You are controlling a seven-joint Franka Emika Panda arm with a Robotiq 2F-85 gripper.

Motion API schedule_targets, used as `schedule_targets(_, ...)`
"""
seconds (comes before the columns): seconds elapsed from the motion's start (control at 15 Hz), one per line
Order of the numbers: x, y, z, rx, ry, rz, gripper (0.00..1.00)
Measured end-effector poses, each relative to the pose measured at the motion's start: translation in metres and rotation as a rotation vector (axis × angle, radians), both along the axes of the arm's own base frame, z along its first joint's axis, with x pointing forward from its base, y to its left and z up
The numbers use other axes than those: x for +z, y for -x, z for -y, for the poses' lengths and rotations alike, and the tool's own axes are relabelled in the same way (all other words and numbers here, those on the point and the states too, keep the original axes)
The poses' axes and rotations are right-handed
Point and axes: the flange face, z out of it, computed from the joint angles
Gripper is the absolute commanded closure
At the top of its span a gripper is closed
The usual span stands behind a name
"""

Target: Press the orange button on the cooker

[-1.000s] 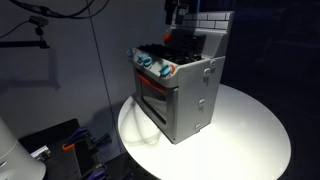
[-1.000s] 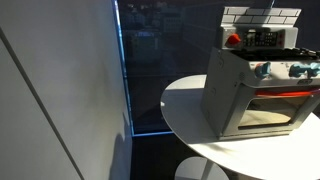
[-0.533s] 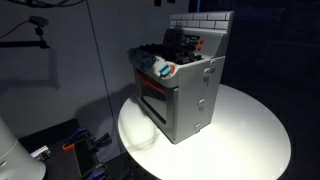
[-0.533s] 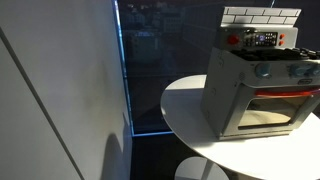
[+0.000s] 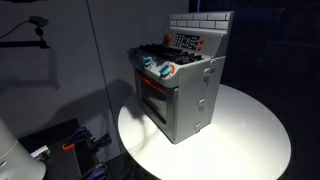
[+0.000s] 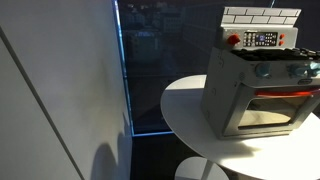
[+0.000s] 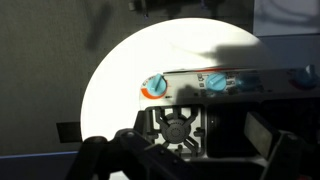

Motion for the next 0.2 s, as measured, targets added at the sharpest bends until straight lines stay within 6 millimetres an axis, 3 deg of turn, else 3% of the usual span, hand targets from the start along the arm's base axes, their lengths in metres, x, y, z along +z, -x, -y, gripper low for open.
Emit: schedule_targets(0.2, -0.0010, 0.0005, -0.0001, 0.001, -0.001, -0.002, 0.00)
